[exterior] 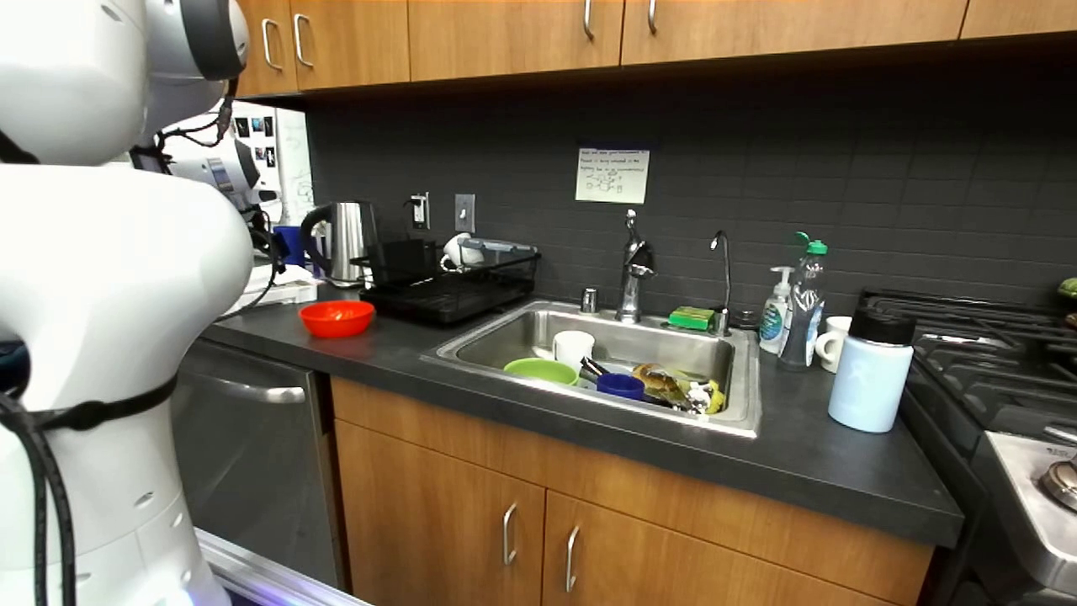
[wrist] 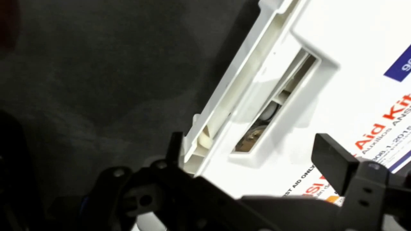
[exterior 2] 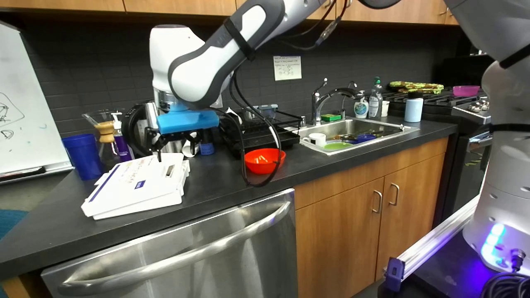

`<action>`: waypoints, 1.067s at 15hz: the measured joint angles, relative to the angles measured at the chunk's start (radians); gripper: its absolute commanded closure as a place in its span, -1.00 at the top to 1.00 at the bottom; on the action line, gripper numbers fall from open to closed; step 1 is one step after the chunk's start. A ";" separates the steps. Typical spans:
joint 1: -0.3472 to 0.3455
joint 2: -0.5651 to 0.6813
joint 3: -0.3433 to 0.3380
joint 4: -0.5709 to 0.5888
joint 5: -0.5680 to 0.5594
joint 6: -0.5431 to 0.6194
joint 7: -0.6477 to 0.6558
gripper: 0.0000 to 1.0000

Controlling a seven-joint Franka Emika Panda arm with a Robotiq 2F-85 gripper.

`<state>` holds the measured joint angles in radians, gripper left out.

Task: Pick up the white object then place it on the orange bowl

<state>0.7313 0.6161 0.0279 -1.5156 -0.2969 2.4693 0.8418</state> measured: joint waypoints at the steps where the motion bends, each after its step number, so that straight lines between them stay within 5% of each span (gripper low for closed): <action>1: 0.000 0.004 -0.008 0.002 -0.002 0.000 0.000 1.00; 16: 0.013 0.053 -0.036 0.001 -0.035 0.000 0.001 1.00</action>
<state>0.7439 0.6687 -0.0085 -1.5150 -0.3316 2.4690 0.8427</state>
